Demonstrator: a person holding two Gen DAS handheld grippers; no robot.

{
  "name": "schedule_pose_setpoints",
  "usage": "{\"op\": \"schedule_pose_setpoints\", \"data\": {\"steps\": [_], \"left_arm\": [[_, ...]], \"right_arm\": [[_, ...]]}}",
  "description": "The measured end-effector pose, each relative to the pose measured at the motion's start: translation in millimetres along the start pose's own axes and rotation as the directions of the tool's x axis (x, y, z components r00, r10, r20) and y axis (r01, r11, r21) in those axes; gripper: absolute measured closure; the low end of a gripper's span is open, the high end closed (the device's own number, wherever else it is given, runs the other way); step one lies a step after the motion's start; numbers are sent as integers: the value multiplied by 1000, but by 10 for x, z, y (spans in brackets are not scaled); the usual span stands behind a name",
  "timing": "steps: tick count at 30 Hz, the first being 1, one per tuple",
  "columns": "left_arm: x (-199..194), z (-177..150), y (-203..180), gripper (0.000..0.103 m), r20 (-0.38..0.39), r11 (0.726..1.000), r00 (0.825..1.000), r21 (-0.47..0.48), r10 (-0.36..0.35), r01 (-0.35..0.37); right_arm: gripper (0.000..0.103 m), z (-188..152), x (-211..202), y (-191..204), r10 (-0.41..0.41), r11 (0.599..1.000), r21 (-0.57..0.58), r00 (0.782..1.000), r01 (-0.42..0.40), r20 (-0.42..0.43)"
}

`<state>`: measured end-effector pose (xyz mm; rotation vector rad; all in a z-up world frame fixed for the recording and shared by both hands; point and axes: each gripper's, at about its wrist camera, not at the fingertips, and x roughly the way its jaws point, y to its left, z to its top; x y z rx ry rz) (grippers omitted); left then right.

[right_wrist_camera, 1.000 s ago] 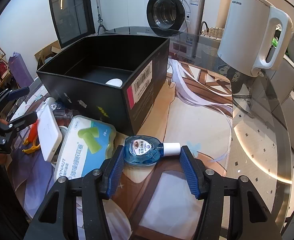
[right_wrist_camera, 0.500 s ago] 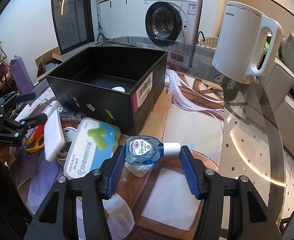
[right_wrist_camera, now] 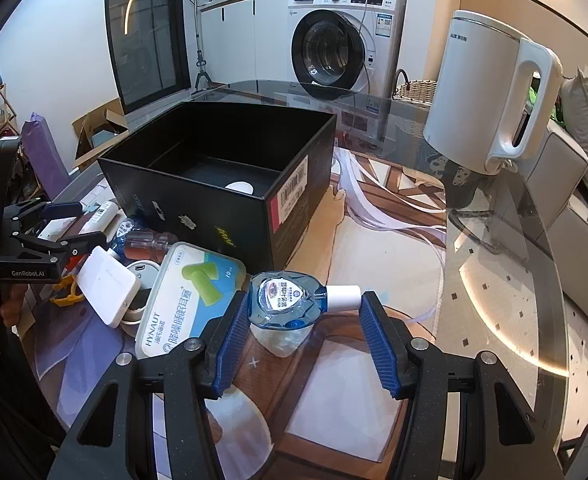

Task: Organize rigid objects
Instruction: 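Lift the blue bottle with the right gripper while the left grasps the red-capped glue bottle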

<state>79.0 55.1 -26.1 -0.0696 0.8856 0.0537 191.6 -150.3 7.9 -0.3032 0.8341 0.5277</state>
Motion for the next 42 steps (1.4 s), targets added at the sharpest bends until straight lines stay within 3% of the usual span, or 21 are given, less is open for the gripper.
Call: {"op": "schedule_pose_setpoints", "data": {"steps": [4, 7, 9, 10, 17, 27, 42], "left_arm": [[-49, -16, -44, 35, 20, 1000, 1000, 21, -22, 21], [-88, -28, -82, 56, 32, 999, 999, 35, -40, 39], [-115, -33, -90, 78, 38, 998, 998, 36, -43, 42], [-122, -33, -81, 80, 39, 998, 998, 31, -46, 45], [-153, -40, -83, 81, 46, 999, 998, 26, -42, 41], [-426, 3, -135, 84, 130, 999, 991, 29, -43, 40], [-888, 116, -276, 84, 285, 997, 955, 44, -80, 70]], "right_arm": [[46, 7, -4, 27, 4, 1000, -5, 1000, -4, 6], [46, 7, -9, 60, 8, 1000, -12, 1000, -8, 10], [46, 7, -25, 76, 13, 1000, -16, 1000, -13, 16], [46, 9, -35, 91, 15, 1000, -19, 1000, -14, 21], [46, 7, -92, 158, 18, 999, -37, 999, -16, 43], [46, 7, -289, 198, 17, 999, -38, 995, -14, 96], [46, 82, -569, 250, 31, 999, -37, 981, -24, 192]]}}
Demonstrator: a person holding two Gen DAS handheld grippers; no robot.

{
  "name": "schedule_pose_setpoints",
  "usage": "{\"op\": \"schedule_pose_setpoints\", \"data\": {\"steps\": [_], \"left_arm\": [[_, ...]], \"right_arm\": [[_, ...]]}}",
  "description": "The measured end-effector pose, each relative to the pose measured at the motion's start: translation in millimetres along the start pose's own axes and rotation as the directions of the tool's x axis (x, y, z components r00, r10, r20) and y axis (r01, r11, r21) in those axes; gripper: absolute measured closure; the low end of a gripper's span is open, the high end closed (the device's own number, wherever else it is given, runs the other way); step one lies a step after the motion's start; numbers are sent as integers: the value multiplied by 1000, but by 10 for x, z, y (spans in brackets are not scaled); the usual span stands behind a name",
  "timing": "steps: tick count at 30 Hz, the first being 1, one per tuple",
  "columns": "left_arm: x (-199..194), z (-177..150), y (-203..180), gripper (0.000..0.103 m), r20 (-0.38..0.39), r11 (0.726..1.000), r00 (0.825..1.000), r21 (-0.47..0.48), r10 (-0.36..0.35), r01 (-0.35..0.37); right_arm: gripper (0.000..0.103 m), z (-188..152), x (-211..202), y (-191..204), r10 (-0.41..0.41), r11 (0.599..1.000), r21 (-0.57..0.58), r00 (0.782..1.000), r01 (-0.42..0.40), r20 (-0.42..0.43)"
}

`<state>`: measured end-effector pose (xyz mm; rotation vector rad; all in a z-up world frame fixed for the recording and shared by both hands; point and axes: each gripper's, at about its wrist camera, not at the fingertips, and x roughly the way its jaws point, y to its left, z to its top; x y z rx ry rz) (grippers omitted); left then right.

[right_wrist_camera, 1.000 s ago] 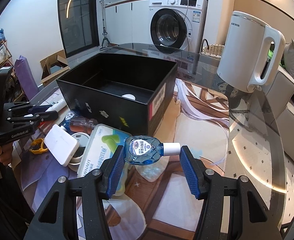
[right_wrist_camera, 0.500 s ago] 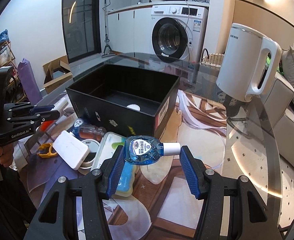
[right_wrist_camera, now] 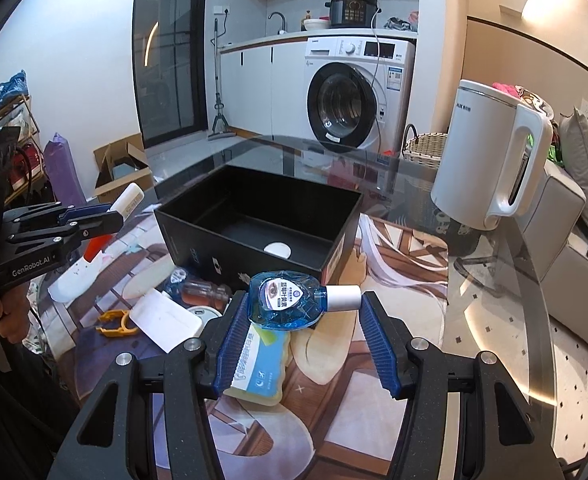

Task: Organize rigid objects
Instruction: 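Lift the blue bottle with the right gripper while the left grasps the red-capped glue bottle, then carry both bottles over the black box and release them inside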

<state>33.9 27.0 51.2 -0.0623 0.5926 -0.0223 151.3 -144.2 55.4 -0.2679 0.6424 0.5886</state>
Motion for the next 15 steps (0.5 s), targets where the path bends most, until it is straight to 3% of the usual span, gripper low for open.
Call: {"op": "schedule_pose_setpoints", "data": {"steps": [15], "left_arm": [[-23, 312, -267, 84, 99, 999, 994, 35, -39, 35]], "right_arm": [[46, 166, 8, -27, 28, 999, 30, 997, -31, 72]]}}
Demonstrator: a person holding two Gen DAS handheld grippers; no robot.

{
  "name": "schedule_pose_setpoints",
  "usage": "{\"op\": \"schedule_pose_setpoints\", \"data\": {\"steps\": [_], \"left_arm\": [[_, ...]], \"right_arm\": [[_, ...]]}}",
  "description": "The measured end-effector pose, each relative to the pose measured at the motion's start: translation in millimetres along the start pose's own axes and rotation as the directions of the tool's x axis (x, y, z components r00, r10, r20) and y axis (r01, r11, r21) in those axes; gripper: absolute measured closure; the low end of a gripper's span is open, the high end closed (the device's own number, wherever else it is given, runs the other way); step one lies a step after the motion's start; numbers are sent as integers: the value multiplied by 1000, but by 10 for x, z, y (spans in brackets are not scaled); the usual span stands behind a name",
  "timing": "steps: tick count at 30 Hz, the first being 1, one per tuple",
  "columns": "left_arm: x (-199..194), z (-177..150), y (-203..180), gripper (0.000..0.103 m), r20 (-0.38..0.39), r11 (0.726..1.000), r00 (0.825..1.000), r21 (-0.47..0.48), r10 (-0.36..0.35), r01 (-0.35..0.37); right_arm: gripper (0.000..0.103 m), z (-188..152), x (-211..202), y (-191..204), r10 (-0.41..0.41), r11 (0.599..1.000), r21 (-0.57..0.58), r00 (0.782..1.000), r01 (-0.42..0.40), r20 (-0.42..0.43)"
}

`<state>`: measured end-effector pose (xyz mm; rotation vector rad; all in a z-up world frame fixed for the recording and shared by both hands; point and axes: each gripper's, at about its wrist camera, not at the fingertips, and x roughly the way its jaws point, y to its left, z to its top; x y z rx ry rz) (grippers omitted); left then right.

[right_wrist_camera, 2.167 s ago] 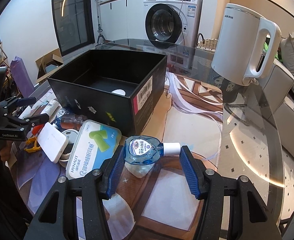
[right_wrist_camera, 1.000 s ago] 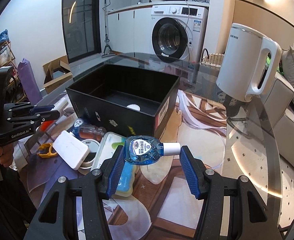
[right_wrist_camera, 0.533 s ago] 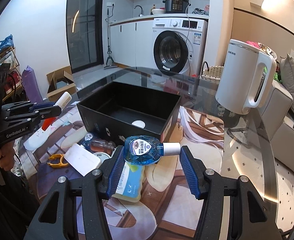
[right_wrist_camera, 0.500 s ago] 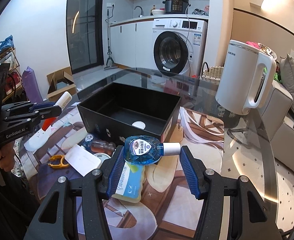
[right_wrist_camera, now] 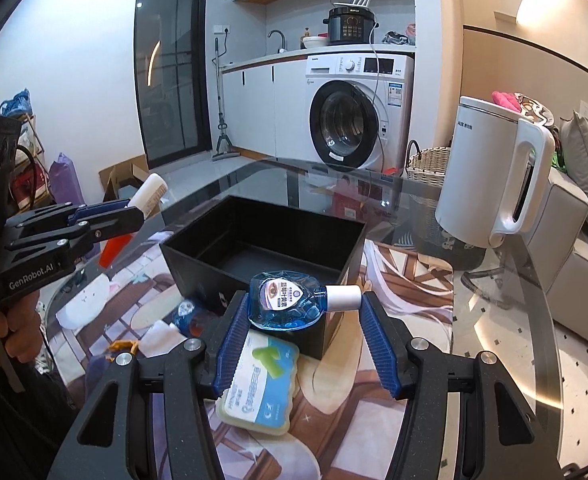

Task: Organize rigid objects
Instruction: 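Carry both bottles over the black box and release them inside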

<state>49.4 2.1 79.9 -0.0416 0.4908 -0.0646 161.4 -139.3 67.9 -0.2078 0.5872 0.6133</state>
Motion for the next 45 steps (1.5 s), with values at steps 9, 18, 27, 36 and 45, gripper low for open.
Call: {"op": "schedule_pose_setpoints", "data": {"steps": [9, 18, 27, 36, 45], "left_arm": [[181, 135, -21, 84, 25, 1000, 999, 11, -22, 21], [429, 213, -37, 84, 18, 999, 999, 24, -41, 41], [646, 227, -34, 84, -4, 998, 998, 33, -56, 56], [818, 165, -10, 84, -34, 998, 998, 43, -46, 48], [936, 124, 2, 84, -69, 998, 997, 51, -43, 47]], "right_arm": [[46, 119, 126, -24, 16, 999, 30, 999, -17, 34], [46, 213, 349, -43, 21, 999, 41, 1000, -22, 23], [46, 294, 605, -47, 16, 999, 43, 1000, -16, -2], [46, 340, 774, -21, 12, 999, 37, 1000, -11, -27], [46, 346, 908, -6, 22, 999, 29, 999, -20, -48]]}}
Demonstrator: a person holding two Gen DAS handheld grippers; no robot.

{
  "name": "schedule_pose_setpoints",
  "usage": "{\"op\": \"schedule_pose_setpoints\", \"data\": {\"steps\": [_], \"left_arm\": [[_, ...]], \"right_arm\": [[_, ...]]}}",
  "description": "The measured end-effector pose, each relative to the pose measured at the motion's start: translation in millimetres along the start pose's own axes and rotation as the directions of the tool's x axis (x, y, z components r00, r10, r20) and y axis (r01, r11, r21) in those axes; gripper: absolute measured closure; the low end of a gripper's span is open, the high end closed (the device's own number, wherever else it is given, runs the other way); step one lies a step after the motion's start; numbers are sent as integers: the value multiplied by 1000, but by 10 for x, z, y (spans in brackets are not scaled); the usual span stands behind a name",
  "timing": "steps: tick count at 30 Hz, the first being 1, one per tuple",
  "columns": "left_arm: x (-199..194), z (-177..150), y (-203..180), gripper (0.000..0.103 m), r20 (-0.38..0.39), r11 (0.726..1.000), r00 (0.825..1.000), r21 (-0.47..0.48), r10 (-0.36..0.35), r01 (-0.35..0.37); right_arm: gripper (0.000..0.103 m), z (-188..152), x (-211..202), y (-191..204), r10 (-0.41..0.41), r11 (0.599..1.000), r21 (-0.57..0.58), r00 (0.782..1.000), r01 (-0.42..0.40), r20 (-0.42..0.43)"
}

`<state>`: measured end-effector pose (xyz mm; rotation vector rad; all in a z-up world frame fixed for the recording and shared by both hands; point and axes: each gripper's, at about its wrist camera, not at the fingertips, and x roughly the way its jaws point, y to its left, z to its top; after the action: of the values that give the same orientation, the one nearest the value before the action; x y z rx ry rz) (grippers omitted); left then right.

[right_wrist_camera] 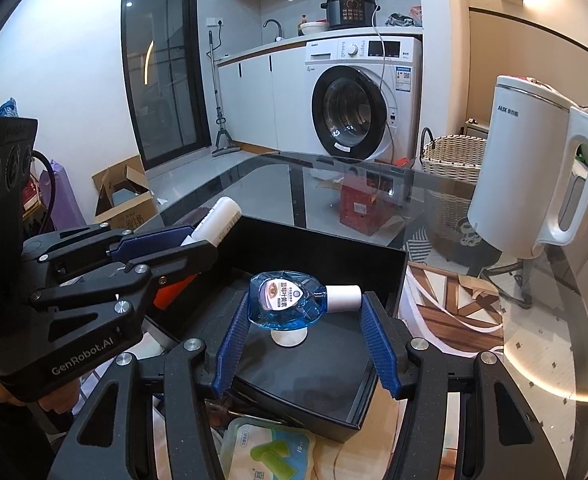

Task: Organize rigid objects
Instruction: 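Carry both bottles over the black box and release them inside, then withdraw both tools from the box back toward the remaining objects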

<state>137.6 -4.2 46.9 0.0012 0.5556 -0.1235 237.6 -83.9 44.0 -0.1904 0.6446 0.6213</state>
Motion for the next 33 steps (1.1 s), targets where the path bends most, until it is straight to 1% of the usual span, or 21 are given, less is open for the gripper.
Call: {"op": "schedule_pose_setpoints", "data": {"steps": [17, 20, 23, 25, 26, 28, 29, 31, 32, 33], "left_arm": [[151, -69, -18, 84, -42, 1000, 999, 12, 5, -5], [167, -89, -4, 84, -50, 1000, 999, 8, 6, -5], [153, -92, 1, 83, -49, 1000, 999, 5, 5, -5], [134, -97, 2, 83, -47, 1000, 999, 4, 4, -3], [120, -98, 4, 83, -46, 1000, 999, 5, 2, -2], [82, -94, 9, 82, -44, 1000, 999, 2, -4, 4], [66, -91, 16, 79, -44, 1000, 999, 0, -5, 5], [-6, -81, 40, 61, -32, 1000, 999, -10, 2, -3], [-45, -74, 53, 46, -25, 1000, 1000, -17, 3, -4], [-95, -71, 68, 46, -14, 1000, 1000, -27, 2, -3]], "right_arm": [[46, 12, 77, 6, -15, 1000, -20, 1000, 15, -9], [46, 2, 62, 30, -5, 1000, -24, 1000, 4, -8], [44, -3, 40, 28, -14, 1000, -25, 1000, 14, -1], [34, -6, 0, 15, -15, 1000, -18, 1000, 15, 11], [31, -7, -32, 6, -15, 1000, -14, 1000, 16, 22], [17, -8, -98, 8, -12, 1000, -10, 999, 13, 37], [14, -8, -142, -3, -16, 1000, -3, 999, 16, 48], [7, -13, -221, -20, -22, 1000, 6, 998, 21, 64], [5, -19, -252, -27, -25, 1000, 11, 997, 25, 68], [4, -23, -280, -33, -28, 1000, 15, 997, 27, 72]]}}
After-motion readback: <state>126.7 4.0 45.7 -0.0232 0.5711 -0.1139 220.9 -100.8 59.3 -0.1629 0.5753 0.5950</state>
